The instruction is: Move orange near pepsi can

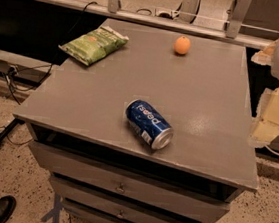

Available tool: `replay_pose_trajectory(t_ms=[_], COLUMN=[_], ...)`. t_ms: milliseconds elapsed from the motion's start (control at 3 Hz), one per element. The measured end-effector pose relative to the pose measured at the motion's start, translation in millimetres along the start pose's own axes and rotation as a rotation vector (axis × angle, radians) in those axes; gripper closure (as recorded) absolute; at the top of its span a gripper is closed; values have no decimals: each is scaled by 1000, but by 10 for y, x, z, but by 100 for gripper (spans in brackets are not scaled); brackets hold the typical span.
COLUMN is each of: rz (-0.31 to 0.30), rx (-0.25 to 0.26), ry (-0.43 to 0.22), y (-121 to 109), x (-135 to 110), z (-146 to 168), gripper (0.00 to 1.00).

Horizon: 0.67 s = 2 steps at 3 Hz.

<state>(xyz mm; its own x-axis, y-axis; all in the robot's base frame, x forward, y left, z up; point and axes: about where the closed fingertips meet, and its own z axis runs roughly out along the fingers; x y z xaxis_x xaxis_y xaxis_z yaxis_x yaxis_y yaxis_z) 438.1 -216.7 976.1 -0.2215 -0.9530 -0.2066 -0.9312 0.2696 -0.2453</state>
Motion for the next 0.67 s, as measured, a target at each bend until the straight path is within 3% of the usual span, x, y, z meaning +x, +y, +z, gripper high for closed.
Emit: replay_pose_trajectory(t_ms=[333, 667], rz=[0, 10], rx=[0, 55], ry=[0, -29], y=[0, -278], x=[0, -71], z=[0, 92], gripper=[0, 0])
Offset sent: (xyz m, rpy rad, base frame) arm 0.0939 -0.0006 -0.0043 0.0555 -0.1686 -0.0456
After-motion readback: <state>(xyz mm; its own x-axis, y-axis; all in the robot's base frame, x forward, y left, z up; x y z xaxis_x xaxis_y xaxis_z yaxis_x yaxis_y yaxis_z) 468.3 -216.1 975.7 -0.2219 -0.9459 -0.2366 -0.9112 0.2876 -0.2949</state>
